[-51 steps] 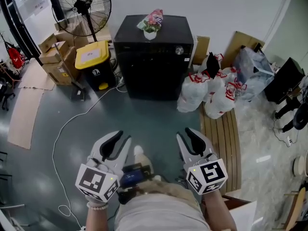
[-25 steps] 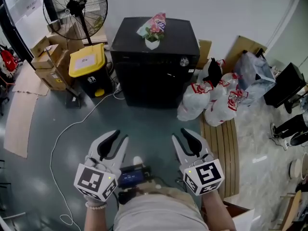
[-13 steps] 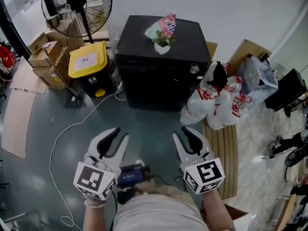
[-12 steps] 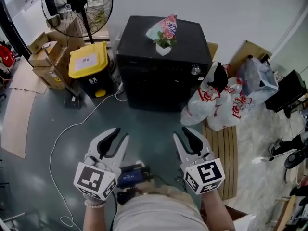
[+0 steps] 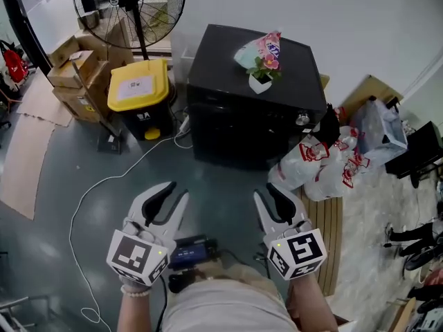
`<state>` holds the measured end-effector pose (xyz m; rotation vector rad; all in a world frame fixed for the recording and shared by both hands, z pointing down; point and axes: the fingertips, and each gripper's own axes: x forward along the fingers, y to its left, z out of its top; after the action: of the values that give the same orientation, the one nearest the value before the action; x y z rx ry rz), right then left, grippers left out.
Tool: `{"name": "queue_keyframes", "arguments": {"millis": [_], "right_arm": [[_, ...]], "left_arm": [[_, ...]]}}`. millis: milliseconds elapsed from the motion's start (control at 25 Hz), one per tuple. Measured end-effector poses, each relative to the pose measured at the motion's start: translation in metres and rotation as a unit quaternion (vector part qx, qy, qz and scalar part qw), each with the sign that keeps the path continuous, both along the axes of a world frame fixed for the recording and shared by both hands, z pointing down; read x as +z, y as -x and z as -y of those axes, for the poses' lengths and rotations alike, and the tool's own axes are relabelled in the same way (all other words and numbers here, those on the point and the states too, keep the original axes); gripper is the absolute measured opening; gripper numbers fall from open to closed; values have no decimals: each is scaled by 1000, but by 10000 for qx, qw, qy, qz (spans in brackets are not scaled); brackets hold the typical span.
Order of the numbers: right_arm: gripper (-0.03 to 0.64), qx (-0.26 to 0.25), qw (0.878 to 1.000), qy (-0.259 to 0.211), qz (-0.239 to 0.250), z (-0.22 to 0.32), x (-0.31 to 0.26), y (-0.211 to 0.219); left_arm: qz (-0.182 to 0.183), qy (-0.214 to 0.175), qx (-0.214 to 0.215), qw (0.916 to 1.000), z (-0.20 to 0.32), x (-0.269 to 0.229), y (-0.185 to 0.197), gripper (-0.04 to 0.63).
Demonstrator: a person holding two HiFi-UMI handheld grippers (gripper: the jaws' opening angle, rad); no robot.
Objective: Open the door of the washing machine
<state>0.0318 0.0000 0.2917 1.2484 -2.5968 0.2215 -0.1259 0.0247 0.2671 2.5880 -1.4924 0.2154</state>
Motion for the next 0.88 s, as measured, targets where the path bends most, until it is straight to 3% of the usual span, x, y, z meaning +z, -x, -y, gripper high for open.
{"name": "queue_keyframes", "arguments": {"millis": [880], "right_arm": [[104,-67,9996,256,33,56,31,18]], "left_arm": [[-49,152,-150,9998,52,21,34,112]]}}
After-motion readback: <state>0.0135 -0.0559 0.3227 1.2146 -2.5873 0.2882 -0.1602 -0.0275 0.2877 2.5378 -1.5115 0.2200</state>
